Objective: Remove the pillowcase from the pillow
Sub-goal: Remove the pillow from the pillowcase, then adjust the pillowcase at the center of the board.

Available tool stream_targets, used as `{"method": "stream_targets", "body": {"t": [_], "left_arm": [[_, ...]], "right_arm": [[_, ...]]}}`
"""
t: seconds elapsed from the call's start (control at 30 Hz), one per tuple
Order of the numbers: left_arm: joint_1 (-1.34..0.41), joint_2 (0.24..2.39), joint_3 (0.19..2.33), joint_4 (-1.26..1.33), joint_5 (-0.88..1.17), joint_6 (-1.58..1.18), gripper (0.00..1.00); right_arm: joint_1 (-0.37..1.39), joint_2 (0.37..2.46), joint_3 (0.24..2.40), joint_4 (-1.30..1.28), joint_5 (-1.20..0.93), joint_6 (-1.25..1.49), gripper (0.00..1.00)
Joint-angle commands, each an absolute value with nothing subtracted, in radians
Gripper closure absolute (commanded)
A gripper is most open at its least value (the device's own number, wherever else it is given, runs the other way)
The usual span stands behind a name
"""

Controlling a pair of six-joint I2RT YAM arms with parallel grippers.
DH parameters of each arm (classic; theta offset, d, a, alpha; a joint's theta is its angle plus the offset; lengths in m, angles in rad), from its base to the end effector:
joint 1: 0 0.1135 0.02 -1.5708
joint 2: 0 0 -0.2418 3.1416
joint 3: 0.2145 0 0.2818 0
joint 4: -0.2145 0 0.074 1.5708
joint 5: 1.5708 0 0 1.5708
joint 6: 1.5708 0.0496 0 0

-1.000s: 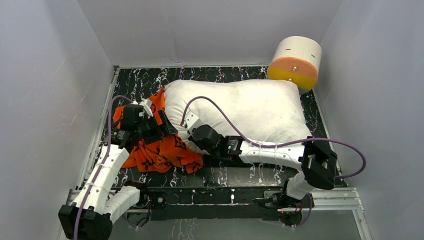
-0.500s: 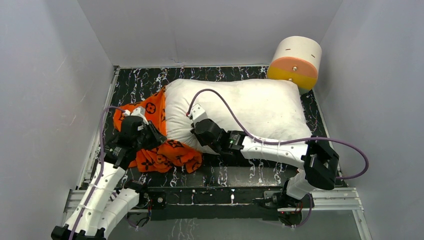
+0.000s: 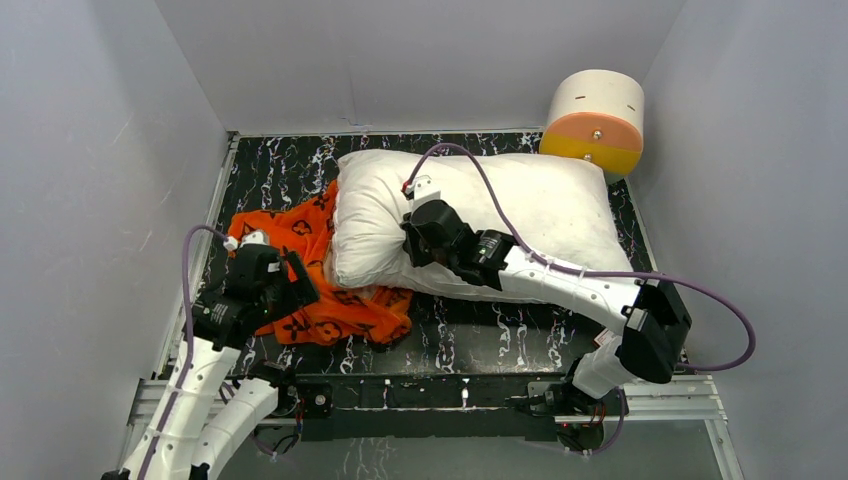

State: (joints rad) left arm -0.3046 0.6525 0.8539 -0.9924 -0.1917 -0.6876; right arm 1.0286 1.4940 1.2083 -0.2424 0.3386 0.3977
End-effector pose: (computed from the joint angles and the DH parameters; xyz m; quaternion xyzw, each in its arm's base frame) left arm 0.1668 -0.0425 0.2869 -0.2109 0.8969 -0.1022 0.3749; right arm 0.2137 0.3229 0.2737 -0.1854 0.8386 0.2107 0.4669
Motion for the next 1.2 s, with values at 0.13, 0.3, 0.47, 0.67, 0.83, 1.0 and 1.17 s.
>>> {"method": "stream_targets", "body": {"t": [0.13, 0.3, 0.47, 0.67, 0.83, 1.0, 1.17], "left_arm": [[-0.308, 0.826, 0.794, -0.748, 0.203, -0.612, 0.02], [-0.308, 0.946, 0.715, -0.648, 0.226, -0.643, 0.02], [-0.308, 0.939, 0.629, -0.579, 0.186, -0.727, 0.06], [-0.310, 0.890, 0.546, -0.504, 0.219, -0.759, 0.53], [-0.309, 0.872, 0.577, -0.522, 0.131, -0.743, 1.00], [-0.308, 0.831, 0.795, -0.701, -0.250, -0.670, 1.00], [-0.285, 0.918, 1.157, -0.796, -0.672, -0.479, 1.00]], "right_arm": [[0.997, 1.406, 1.288, -0.261, 0.398, 0.432, 1.00], [0.997, 1.405, 1.284, -0.256, 0.364, 0.455, 1.00], [0.997, 1.413, 1.276, -0.258, 0.346, 0.470, 1.00], [0.996, 1.417, 1.258, -0.254, 0.335, 0.483, 1.00], [0.997, 1.403, 1.250, -0.258, 0.331, 0.485, 1.00], [0.997, 1.360, 1.214, -0.252, 0.360, 0.485, 0.99], [0.997, 1.327, 1.175, -0.239, 0.352, 0.487, 0.99]]}}
